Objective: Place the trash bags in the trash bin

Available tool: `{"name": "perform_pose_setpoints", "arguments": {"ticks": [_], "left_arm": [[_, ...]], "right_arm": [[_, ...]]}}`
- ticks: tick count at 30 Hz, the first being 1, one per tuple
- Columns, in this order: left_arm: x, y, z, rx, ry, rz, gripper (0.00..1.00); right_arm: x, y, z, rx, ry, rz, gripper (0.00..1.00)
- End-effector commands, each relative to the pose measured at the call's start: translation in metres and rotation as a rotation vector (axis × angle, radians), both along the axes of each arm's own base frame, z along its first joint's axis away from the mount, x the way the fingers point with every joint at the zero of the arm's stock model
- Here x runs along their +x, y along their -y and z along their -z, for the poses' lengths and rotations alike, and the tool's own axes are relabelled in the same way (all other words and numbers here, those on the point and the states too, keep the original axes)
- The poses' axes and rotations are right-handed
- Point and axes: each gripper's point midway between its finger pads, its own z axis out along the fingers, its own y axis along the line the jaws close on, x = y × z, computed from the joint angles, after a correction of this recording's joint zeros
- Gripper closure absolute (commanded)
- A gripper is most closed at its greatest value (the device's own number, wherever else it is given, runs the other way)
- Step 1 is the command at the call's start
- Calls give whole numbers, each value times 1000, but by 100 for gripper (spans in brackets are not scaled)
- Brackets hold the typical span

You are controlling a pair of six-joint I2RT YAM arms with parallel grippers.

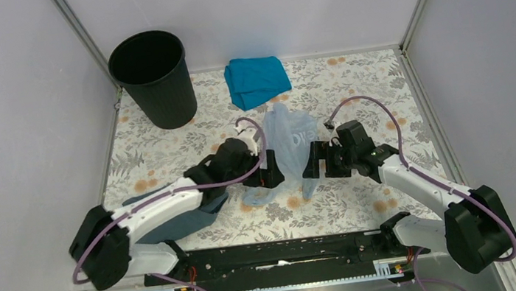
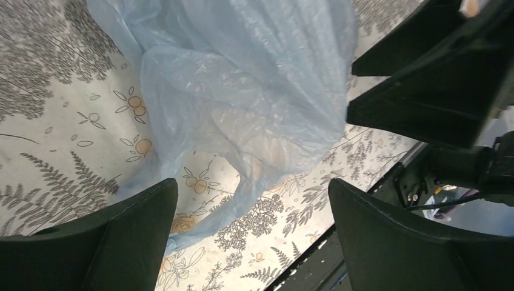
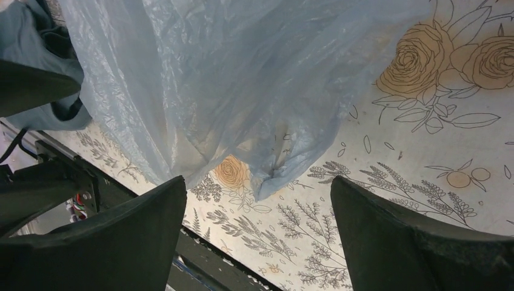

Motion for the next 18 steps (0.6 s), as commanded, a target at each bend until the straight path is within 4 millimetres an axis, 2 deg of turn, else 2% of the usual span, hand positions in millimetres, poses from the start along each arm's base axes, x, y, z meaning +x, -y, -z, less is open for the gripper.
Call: {"name": "perform_pose_setpoints", "arguments": {"ticks": [1,7,9,11,13,15,17,18], "left_arm": [[16,35,-29,-121,48,52,1],[13,58,-18,-171,20,138,1],[12,64,-10,-186,-6,146,8],[15,68,3,-166,-43,140,21],[19,72,15,-156,-66,137,44],[21,75,12,-227,-59,168,66],[29,70,-5,-348,-68,173,88],[32,66,-16,-409,-71,171,93]], "right_arm": [[8,-2,-9,-14,82,-43,6],[22,-1,-26,-32,139,-34,4],[23,5,-28,-67,151,-23,3],[22,17,-29,-120,157,4,3],[19,25,-33,-147,173,20,2],[15,34,-37,-166,195,45,2],[13,40,-40,-171,225,72,2],[12,41,-43,-158,241,85,2]]}}
